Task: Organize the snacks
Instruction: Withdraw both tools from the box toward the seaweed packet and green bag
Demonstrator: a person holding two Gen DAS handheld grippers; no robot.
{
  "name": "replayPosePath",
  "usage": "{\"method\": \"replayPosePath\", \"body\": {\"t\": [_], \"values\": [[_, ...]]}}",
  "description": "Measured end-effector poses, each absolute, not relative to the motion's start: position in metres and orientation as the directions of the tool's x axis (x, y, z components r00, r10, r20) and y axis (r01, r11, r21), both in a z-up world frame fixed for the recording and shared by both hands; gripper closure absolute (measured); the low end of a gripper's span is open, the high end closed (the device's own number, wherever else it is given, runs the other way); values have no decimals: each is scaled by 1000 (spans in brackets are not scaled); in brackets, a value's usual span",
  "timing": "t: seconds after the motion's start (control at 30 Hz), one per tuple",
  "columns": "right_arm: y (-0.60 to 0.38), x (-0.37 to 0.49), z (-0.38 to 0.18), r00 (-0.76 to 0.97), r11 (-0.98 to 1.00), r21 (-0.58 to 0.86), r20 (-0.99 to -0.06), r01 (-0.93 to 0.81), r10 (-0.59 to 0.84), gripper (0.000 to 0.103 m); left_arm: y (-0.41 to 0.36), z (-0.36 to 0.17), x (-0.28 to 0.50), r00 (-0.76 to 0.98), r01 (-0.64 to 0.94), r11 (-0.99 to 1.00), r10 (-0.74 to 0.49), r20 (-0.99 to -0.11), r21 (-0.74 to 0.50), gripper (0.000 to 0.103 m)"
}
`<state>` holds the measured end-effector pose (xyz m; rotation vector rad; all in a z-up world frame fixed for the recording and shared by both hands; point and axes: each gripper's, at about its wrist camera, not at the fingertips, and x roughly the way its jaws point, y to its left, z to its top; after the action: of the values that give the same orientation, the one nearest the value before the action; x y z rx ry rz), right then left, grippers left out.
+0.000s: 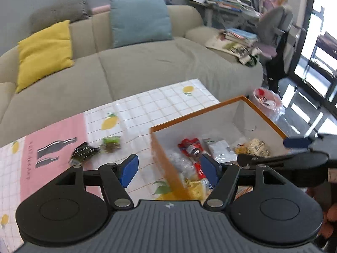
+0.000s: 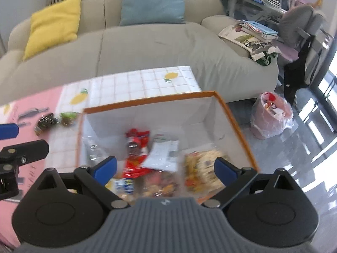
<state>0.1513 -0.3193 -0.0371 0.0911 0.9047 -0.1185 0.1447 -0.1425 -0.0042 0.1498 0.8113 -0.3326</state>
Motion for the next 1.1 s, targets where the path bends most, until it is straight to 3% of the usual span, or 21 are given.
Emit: {"method": "replayPosePath", "body": {"t": [0.27, 0.63, 0.97, 1.1], "values": [[-267, 114, -46, 684, 978, 107, -729, 177, -44, 7, -79, -13, 121, 670, 242, 970, -180, -720, -18, 24], [-194, 98, -65, 735, 991, 91, -678, 97, -9, 9, -12, -34, 104, 713, 163, 986, -139, -687, -30, 24], [-148, 106, -86, 763, 999, 26, -644, -37, 45, 34, 26, -56, 112, 735, 131, 989, -145, -662, -71, 24], [-134, 120, -93, 764, 997, 6, -642, -75, 61, 35, 33, -65, 122, 723, 126, 990, -140, -676, -69, 24]]}}
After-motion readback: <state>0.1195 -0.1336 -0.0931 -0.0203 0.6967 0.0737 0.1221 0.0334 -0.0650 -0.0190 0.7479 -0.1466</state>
